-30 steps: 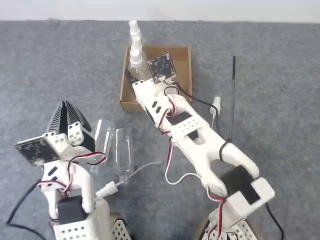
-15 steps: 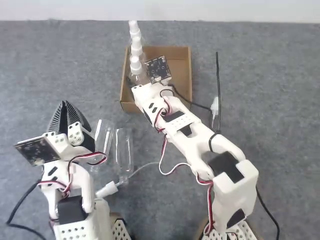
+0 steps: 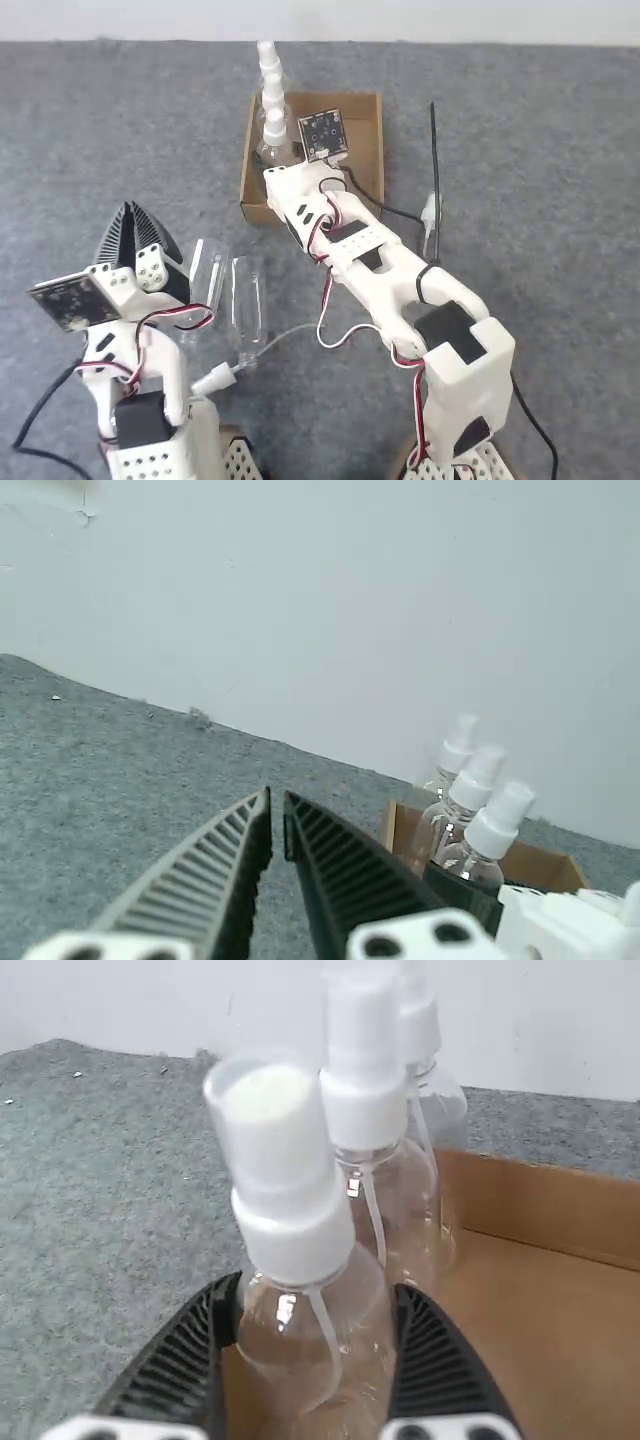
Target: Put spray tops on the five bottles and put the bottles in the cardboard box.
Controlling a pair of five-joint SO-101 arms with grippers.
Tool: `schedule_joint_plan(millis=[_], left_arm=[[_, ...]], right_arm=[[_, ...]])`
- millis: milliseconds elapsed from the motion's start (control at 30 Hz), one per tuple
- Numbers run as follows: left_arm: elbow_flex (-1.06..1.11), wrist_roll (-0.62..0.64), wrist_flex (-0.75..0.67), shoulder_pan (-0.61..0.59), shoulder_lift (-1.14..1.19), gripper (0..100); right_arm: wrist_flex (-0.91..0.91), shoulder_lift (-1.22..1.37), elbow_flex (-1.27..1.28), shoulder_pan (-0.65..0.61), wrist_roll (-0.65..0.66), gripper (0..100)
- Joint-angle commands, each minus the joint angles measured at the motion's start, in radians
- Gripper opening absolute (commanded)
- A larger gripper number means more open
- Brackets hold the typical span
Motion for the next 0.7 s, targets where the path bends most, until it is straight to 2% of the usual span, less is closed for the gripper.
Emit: schedule_joint_plan(millis=[0, 133, 467, 667], left_arm=[[-0.015, -0.011, 0.003, -0.006, -0.014, 2], [-0.015, -0.011, 0.003, -0.006, -0.014, 2], [-0.015, -0.011, 0.003, -0.006, -0.014, 2], [-0.015, -0.011, 0.003, -0.006, -0.014, 2]], right_arm=[[-0.021, -0.015, -0.061, -0.027, -0.009, 5.6], [-0.018, -0.013, -0.055, -0.048, -0.009, 15.4], [0.042, -0.018, -0.06, -0.054, -0.009, 16.8], [0.088, -0.024, -0.061, -0.056, -0.009, 27.7]])
